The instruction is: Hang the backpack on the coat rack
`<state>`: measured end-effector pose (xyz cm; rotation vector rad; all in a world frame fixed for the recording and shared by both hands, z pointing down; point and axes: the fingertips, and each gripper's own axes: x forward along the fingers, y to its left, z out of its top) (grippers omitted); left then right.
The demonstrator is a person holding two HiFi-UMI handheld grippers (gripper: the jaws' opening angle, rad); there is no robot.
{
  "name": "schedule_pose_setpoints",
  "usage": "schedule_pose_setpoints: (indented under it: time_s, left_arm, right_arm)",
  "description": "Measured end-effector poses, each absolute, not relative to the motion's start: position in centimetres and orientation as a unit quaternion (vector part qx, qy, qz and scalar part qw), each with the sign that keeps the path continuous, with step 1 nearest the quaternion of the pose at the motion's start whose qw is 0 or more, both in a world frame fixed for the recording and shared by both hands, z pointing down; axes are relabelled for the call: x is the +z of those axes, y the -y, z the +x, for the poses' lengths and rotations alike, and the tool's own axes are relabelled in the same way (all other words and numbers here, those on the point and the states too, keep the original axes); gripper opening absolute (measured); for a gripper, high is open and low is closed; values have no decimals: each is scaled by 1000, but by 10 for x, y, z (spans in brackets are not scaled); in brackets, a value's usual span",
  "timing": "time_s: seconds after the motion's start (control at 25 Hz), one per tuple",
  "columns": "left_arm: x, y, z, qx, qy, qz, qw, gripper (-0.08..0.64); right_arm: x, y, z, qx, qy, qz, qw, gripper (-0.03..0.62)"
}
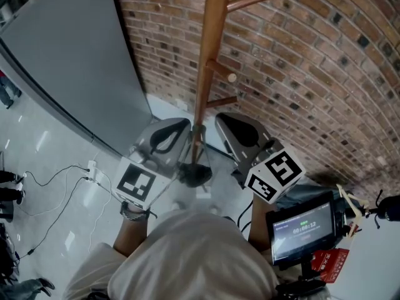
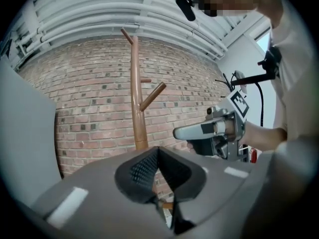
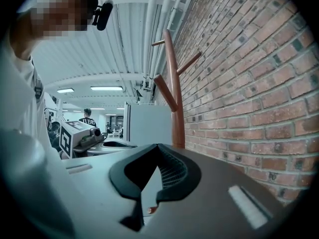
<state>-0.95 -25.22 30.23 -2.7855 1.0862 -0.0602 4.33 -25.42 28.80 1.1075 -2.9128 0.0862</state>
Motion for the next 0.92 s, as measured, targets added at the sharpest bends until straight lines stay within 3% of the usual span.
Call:
schedule_pose_setpoints:
  time_s: [0.92]
  left_arm:
    - [304,256,-4,-30,-354,-931,81,0]
  right_arm:
    - [292,254,40,26,937,347,18,0]
